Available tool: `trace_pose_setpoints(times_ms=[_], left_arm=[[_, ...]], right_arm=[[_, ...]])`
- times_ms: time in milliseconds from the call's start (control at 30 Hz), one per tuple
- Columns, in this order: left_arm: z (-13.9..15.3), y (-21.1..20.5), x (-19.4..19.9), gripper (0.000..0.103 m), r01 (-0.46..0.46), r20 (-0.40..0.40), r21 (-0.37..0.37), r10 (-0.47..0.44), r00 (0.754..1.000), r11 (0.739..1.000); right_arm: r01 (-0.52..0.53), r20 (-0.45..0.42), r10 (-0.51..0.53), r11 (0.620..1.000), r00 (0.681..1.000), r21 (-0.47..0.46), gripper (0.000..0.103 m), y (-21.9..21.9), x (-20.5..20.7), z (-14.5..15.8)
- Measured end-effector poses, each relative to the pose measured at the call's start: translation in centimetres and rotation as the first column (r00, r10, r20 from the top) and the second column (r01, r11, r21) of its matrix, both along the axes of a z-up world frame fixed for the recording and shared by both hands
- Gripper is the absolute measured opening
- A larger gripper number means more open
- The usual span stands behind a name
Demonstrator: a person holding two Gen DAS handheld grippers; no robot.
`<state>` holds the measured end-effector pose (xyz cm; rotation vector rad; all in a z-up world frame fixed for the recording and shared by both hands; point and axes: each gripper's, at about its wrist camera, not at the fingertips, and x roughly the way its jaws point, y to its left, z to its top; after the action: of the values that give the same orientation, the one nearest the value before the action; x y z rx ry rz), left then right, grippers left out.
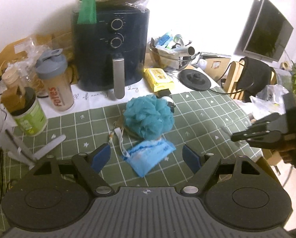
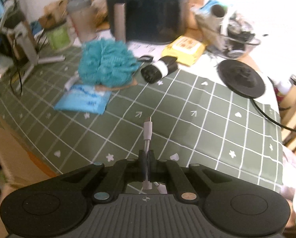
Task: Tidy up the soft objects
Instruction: 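Lift the white cable with the right gripper while the left gripper grasps the teal loofah, then lift the teal loofah with the left gripper while the right gripper holds the cable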
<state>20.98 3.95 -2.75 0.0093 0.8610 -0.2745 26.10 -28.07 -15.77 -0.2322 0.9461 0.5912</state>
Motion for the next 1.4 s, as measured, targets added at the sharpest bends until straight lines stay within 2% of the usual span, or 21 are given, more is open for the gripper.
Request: trace_pose_setpoints(times_ms=[367,667,833,1133,1167,1233,1300,1400], left_arm=[[-2.3,-0.5,5.9,0.08,0.023,-0.05,-0.056,-0.026,0.998,0.998],[-5.4,0.1,11.6,0.08,-0.039,-0.145,-0.147,0.017,0.989,0.988],[-8.4,1.4,14.5,0.08,-0.13,-0.234,-0.27,0.066,0.97,0.954],[-13.8,3.1,17.8,0.078,-0.306,-0.401,-0.399,0.135,0.906,0.865],[-14.1,3.1,18.0,0.075,-0.314,-0.406,-0.412,0.136,0.904,0.855],[-14.7,3.3,18.2,0.052,-0.332,-0.425,-0.456,0.126,0.896,0.826],[-14.7,3.2,18.3,0.042,-0.343,-0.442,-0.482,0.114,0.89,0.806],[-13.9,2.9,18.1,0.027,-0.3,-0.423,-0.479,0.083,0.903,0.825]], right_arm=[[0.135,0.019,-0.137,0.987,0.99,0.086,0.004,-2.1,-3.8,3.1],[0.225,0.01,-0.228,0.966,0.974,0.125,0.004,-3.7,-6.7,4.0],[0.261,0.0,-0.264,0.956,0.965,0.136,0.004,-4.6,-8.0,4.1],[0.307,-0.02,-0.307,0.94,0.951,0.148,0.004,-5.7,-10.0,4.1],[0.31,-0.021,-0.31,0.939,0.95,0.148,0.004,-5.8,-10.1,4.1],[0.316,-0.021,-0.316,0.937,0.949,0.147,0.004,-6.0,-10.4,4.1],[0.322,-0.022,-0.323,0.935,0.946,0.149,0.004,-6.2,-10.6,4.2],[0.325,-0.018,-0.326,0.933,0.945,0.155,0.004,-6.4,-11.1,4.5]])
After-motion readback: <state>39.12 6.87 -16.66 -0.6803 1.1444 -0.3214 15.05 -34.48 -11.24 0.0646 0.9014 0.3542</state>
